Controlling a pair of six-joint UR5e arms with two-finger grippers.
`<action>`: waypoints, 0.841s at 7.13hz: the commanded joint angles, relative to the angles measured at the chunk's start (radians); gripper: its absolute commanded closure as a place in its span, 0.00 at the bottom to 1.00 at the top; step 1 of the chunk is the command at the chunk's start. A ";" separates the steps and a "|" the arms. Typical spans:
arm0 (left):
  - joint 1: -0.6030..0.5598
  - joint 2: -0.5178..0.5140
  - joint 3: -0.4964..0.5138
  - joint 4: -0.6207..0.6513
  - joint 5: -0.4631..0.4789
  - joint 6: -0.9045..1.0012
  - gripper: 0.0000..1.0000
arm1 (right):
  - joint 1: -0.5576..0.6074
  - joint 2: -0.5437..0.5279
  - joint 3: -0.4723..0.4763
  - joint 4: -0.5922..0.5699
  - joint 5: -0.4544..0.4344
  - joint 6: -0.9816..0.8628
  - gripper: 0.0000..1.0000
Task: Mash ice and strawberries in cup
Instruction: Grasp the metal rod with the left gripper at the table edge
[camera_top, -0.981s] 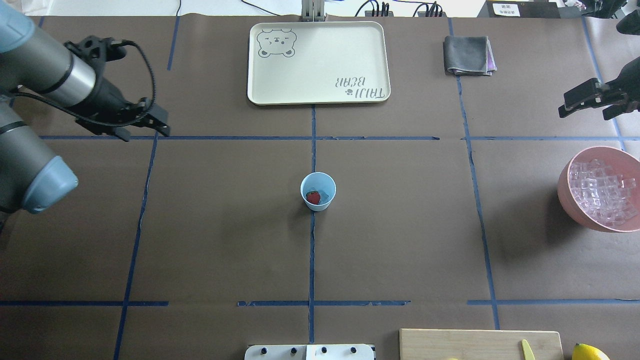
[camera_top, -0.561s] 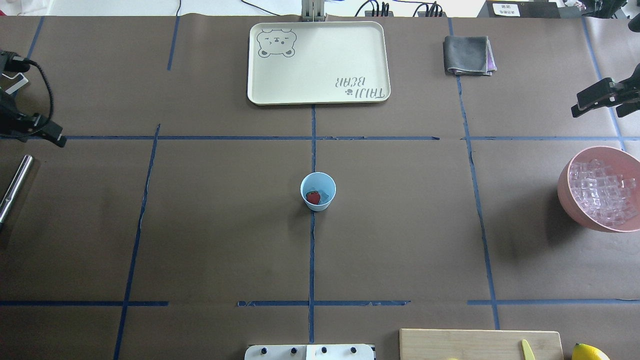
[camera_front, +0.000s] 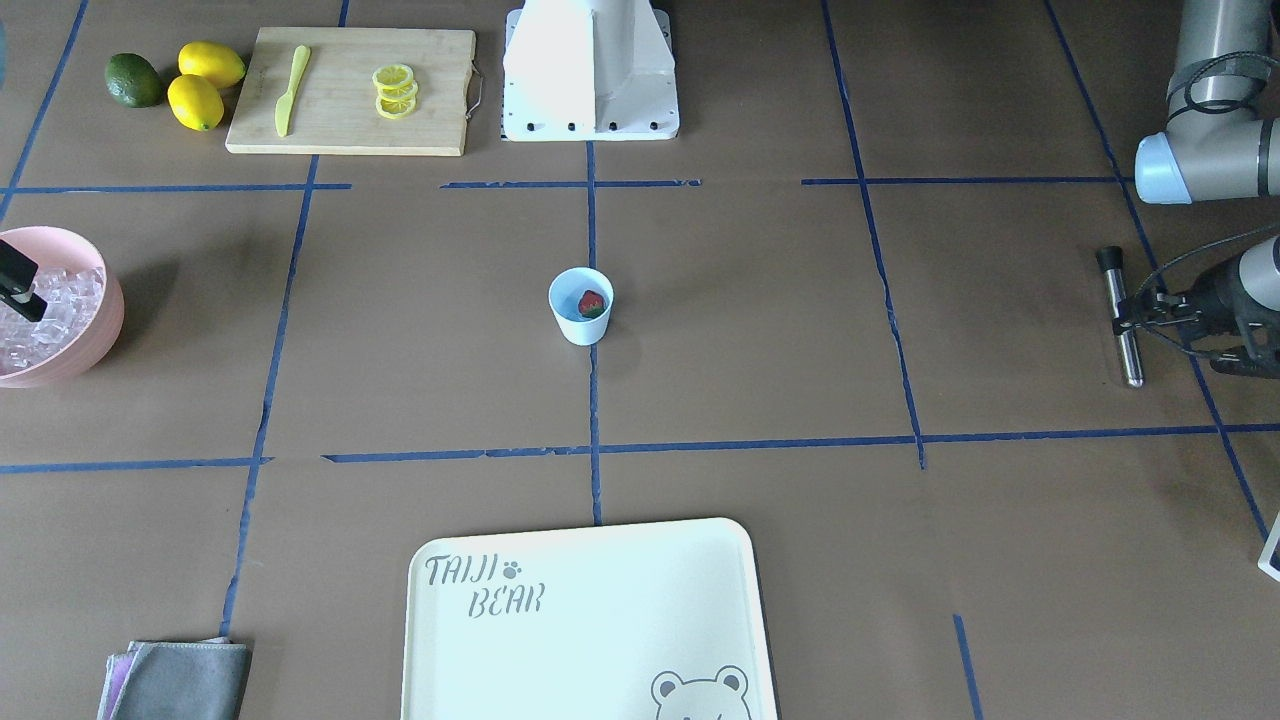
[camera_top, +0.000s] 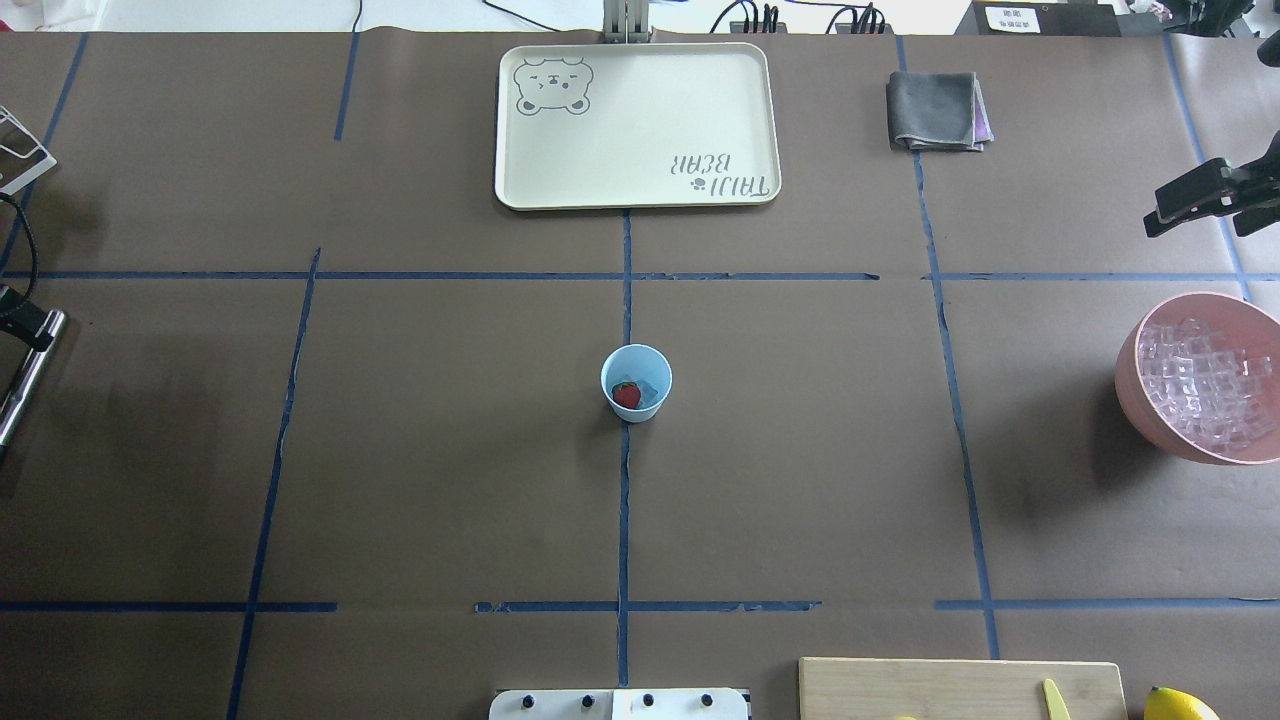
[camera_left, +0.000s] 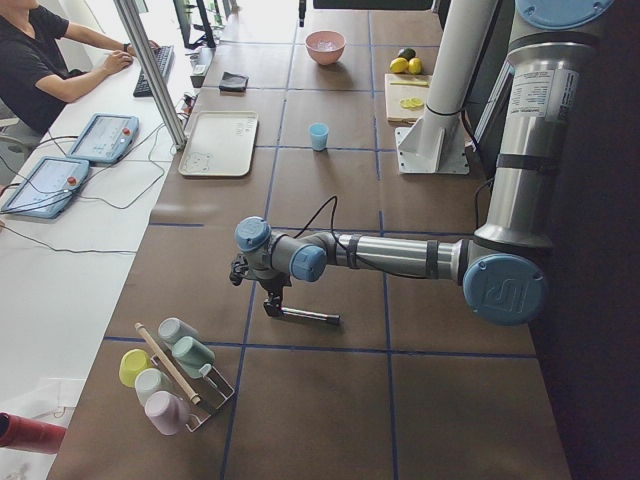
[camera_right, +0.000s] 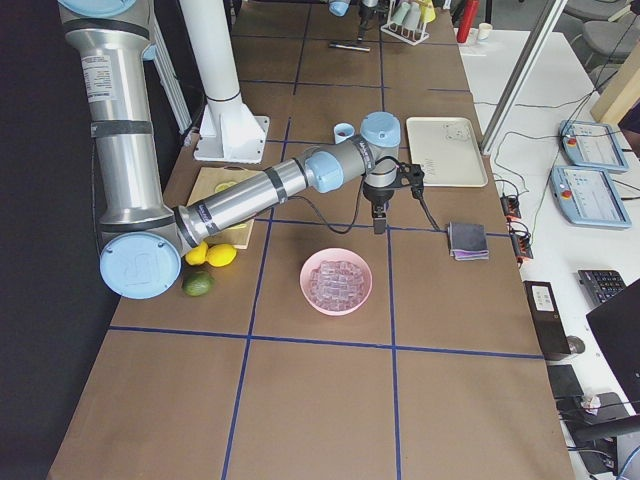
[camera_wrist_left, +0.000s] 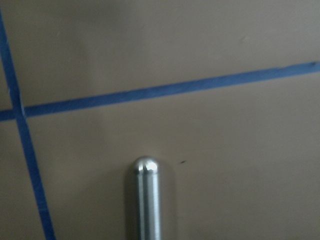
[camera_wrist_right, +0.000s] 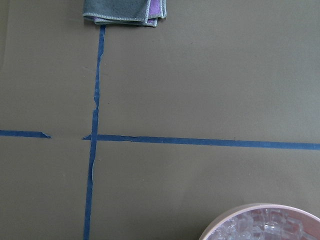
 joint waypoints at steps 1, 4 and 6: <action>0.008 -0.031 0.061 0.006 -0.056 -0.006 0.05 | 0.000 0.001 -0.002 0.000 0.000 0.000 0.00; 0.037 -0.034 0.088 0.002 -0.050 -0.004 0.05 | 0.000 0.002 -0.002 0.003 0.000 0.000 0.00; 0.038 -0.034 0.088 -0.004 -0.044 0.002 0.09 | 0.000 0.001 -0.002 0.003 0.000 0.000 0.00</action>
